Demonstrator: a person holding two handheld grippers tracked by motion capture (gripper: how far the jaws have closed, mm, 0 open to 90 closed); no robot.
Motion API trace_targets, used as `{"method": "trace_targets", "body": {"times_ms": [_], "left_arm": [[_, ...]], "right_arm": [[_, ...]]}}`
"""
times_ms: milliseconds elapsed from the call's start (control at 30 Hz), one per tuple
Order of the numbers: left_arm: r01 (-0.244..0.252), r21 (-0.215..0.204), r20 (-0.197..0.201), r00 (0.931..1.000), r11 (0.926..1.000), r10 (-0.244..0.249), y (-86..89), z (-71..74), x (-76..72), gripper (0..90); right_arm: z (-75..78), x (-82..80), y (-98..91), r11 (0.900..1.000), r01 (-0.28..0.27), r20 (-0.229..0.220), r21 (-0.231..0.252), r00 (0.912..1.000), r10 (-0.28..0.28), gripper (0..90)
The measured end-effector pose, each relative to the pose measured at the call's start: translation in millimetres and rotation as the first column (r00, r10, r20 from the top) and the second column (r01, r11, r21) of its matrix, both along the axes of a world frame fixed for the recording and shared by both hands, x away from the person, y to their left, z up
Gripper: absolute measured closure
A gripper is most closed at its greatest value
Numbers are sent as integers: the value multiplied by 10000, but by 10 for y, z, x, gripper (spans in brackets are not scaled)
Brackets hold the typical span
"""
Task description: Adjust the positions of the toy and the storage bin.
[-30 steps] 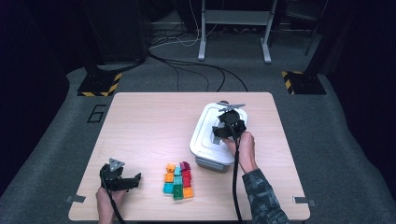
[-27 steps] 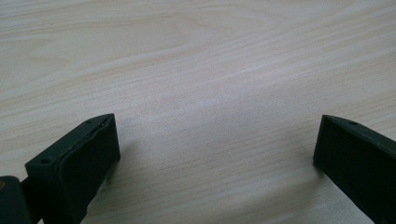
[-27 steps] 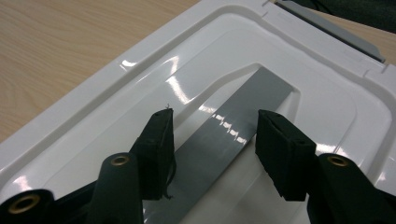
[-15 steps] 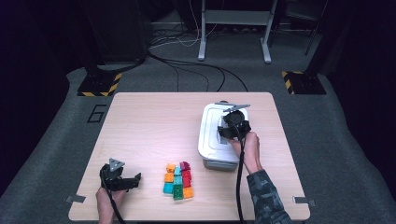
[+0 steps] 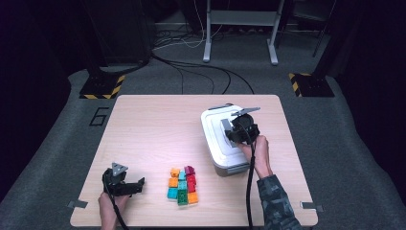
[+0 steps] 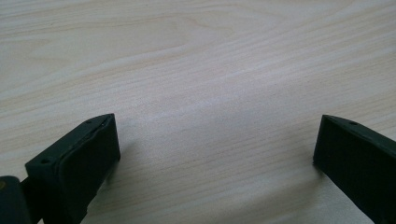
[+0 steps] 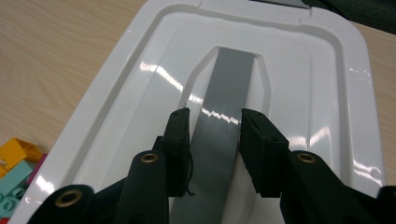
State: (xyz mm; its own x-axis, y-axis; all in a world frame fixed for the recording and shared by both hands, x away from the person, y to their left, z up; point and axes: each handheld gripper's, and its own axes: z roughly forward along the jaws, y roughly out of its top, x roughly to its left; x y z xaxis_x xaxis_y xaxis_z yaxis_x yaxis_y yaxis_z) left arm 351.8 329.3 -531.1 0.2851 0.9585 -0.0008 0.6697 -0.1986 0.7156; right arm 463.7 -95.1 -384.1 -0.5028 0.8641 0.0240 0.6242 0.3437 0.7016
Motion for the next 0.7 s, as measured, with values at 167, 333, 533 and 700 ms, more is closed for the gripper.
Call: {"method": "trace_targets", "body": {"times_ms": [167, 333, 533, 700], "left_arm": [[-1, -1, -1, 10000, 10000, 1, 0, 0, 0, 1], [-1, 0, 1, 10000, 10000, 1, 0, 0, 0, 1], [2, 4, -2, 10000, 10000, -2, 0, 0, 0, 1], [-1, -1, 0, 10000, 10000, 1, 0, 0, 0, 1]], "right_arm": [[2, 4, -24, 9996, -272, -94, 100, 9996, 273, 656], [7, 8, -45, 9980, -575, -234, 266, 9980, 581, 660], [15, 6, -12, 9980, -619, -167, -112, 9980, 617, 646], [18, 27, 31, 9981, -493, -124, -360, 9987, 488, 648]]}}
